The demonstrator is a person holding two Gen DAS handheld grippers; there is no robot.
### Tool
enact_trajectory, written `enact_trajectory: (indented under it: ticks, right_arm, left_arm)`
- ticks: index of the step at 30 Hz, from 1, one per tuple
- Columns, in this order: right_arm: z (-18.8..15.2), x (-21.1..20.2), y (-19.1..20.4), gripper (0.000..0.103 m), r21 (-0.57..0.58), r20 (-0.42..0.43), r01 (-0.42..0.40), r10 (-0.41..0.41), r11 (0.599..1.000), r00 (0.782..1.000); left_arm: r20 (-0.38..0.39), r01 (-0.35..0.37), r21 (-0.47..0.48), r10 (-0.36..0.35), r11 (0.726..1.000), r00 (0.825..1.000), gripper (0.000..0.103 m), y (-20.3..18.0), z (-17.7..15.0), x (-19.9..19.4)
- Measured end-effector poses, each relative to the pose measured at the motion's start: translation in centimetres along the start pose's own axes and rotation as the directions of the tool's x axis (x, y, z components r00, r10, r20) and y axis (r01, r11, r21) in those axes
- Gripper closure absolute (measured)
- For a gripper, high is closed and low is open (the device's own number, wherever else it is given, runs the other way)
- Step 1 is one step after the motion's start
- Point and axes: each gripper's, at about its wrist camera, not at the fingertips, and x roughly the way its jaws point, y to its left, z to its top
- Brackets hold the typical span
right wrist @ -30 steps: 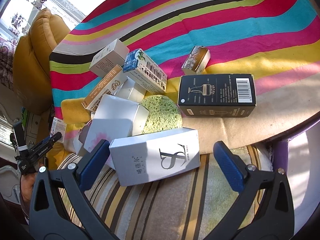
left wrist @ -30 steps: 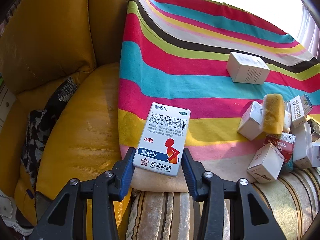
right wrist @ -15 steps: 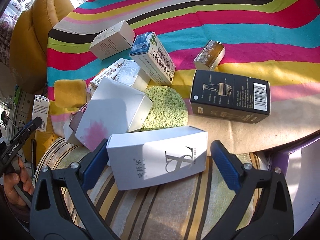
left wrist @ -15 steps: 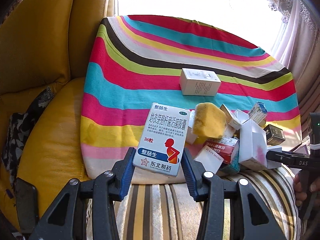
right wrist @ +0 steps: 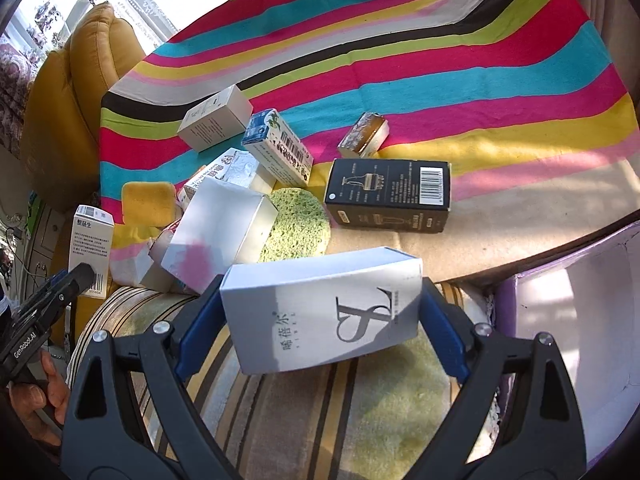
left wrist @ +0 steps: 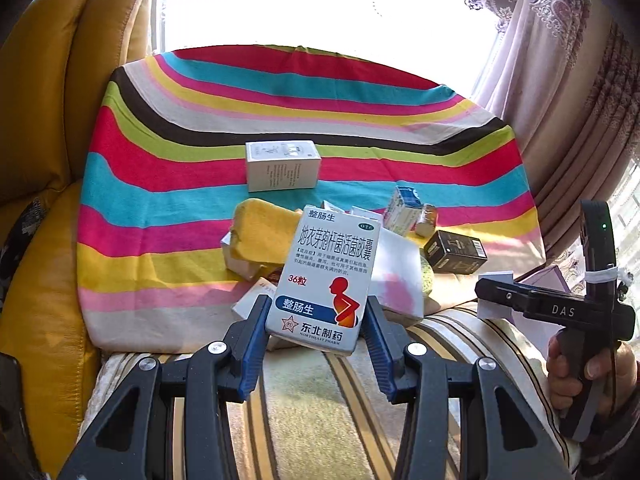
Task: Organize objects
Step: 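Carry both held boxes over the open purple box with both tools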
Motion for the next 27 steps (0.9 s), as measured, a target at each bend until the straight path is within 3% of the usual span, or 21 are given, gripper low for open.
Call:
enact_trajectory:
  ticks: [7,11,15,23,27]
  right_arm:
    - [-1.3,-3.7,-3.7,0.011,0.052,0.062,0.088,-0.091,0.995,0.994]
    - [-2.3,-5.9,-6.2,0.011,0.073,0.102,0.179,-0.186,0.981,0.977]
    - [-3.3,-7.6,-8.9,0.011,0.105,0.124,0.276,-0.288,0.955,0.950]
    - [-5.0,-9.7,-13.1,0.011,0.128,0.136,0.456,-0.471,0.881,0.872]
    - [-5.3,-10.2,-14.4,0.011,0.145,0.129,0.508,-0.525,0.849,0.841]
  left_arm:
    - [-0.043,0.113,0.096,-0.109,0.989,0.993,0.056,-6.4,-0.3,1.2]
    - [-0.075,0.170,0.154,-0.159,0.973,0.984,0.056,-10.0,-0.6,2.0]
    - [-0.114,0.224,0.209,-0.203,0.952,0.972,0.056,-13.7,-1.0,2.8]
    - [-0.173,0.295,0.310,-0.251,0.904,0.952,0.056,-20.1,-1.3,4.1]
    - [-0.208,0.325,0.338,-0.267,0.883,0.941,0.056,-22.7,-1.5,5.2]
